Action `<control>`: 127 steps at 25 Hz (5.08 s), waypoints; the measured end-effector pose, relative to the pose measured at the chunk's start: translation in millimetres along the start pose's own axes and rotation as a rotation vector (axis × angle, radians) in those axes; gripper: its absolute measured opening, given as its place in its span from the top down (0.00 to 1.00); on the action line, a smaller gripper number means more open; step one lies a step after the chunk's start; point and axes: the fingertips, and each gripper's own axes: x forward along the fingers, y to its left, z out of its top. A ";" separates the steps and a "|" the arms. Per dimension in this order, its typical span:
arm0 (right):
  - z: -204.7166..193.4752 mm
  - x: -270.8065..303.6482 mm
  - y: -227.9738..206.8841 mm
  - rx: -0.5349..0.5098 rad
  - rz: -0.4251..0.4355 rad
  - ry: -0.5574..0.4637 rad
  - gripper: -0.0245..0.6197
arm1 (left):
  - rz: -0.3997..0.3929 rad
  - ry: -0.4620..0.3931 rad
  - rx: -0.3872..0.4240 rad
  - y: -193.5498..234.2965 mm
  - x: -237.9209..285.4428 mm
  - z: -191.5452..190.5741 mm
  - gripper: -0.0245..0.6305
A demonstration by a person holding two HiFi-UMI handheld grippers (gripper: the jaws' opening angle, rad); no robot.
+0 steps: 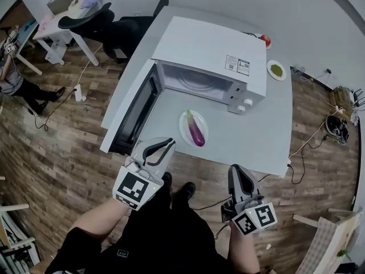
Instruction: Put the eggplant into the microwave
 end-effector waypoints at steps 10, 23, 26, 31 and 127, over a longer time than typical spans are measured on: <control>-28.4 42.4 -16.7 0.018 -0.003 0.031 0.94 | -0.045 0.101 0.089 17.6 40.1 -51.4 0.92; -72.2 69.2 -39.0 0.064 -0.027 0.060 0.94 | -0.076 0.226 0.336 20.1 88.1 -127.1 0.85; -78.9 71.2 -43.0 0.072 -0.033 0.061 0.94 | -0.093 0.250 0.378 18.1 96.2 -141.4 0.85; -90.1 72.9 -49.6 0.087 -0.046 0.065 0.94 | -0.135 0.313 0.451 15.6 110.1 -168.6 0.84; -132.7 29.9 -79.1 0.179 -0.111 0.083 0.94 | -0.151 0.265 1.345 -43.3 163.5 -236.8 0.94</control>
